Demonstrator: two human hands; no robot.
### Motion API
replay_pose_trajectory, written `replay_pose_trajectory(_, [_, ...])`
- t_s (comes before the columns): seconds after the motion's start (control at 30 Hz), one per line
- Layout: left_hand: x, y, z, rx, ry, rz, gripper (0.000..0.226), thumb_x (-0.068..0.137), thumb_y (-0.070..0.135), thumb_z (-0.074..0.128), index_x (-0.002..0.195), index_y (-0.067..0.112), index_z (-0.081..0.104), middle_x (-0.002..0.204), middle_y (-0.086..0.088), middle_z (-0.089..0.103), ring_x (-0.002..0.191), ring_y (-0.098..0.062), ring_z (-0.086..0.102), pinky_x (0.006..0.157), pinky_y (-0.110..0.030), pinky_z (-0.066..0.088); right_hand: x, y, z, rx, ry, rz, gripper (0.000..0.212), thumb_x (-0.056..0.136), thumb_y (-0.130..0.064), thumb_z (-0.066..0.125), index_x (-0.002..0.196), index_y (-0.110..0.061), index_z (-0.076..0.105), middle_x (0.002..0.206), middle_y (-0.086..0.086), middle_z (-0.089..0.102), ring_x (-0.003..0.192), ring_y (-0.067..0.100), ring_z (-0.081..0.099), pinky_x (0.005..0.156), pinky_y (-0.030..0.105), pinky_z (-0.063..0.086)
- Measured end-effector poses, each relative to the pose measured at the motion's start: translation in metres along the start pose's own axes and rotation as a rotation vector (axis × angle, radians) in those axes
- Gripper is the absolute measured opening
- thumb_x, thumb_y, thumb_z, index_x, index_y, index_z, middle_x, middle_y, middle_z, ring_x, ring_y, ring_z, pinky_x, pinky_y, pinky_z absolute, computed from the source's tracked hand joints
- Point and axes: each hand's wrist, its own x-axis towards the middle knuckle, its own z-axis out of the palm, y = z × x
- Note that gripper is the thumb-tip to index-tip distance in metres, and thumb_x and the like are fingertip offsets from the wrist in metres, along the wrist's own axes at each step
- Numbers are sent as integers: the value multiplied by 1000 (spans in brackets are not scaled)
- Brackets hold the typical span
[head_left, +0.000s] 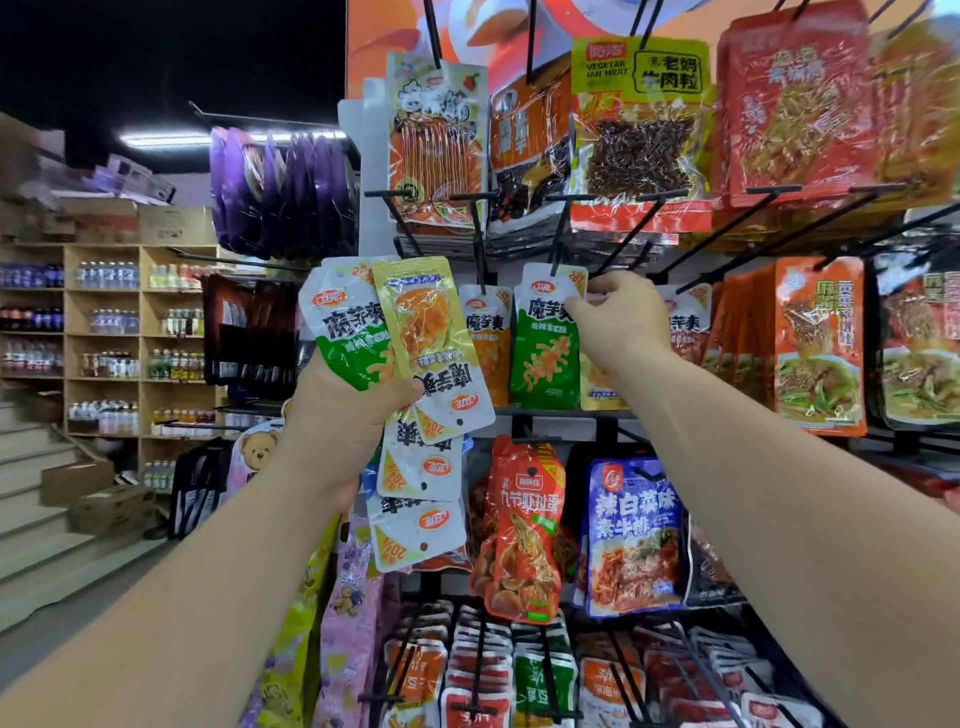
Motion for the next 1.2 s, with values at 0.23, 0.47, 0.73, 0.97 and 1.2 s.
replay_pose_trajectory(0.23, [0, 0, 0, 16, 12, 13, 45, 86, -6, 77, 122, 19, 65, 101, 5, 79, 97, -22, 76, 84, -43, 62, -21, 17, -18, -498, 35, -617, 34, 91, -24, 77, 123, -19, 64, 125, 7, 53, 105, 23, 59, 86, 36, 51])
replay_pose_trajectory(0.47, [-1, 2, 0, 19, -8, 12, 42, 88, -6, 75, 118, 22, 66, 97, 8, 80, 90, -16, 77, 72, -35, 63, 3, 36, -20, -928, -359, -678, 84, 93, -63, 62, 161, -49, 14, 171, -4, -21, 158, 23, -18, 126, 54, 7])
replay_pose_trajectory(0.73, [-3, 3, 1, 13, -19, 25, 41, 89, -9, 72, 118, 19, 66, 92, 10, 79, 85, -13, 77, 63, -25, 61, 21, 41, -13, -912, -346, -696, 91, 96, -60, 61, 163, -46, 2, 171, -5, -20, 158, 23, -17, 128, 55, 9])
replay_pose_trajectory(0.97, [-3, 4, 1, 21, -29, 47, 42, 89, -8, 71, 108, 29, 66, 90, 14, 79, 83, -6, 76, 63, -21, 59, 38, 44, -13, -1021, -490, -636, 71, 107, -40, 50, 163, -46, 7, 171, -8, -17, 158, 24, -17, 128, 50, 1])
replay_pose_trajectory(1.2, [0, 0, -1, 32, -18, 42, 42, 89, -5, 74, 116, 27, 66, 97, 12, 79, 87, -7, 76, 68, -25, 60, 53, 38, -4, -1119, -550, -565, 83, 102, -4, 41, 162, -46, 1, 171, -7, -18, 158, 29, -18, 127, 55, -2])
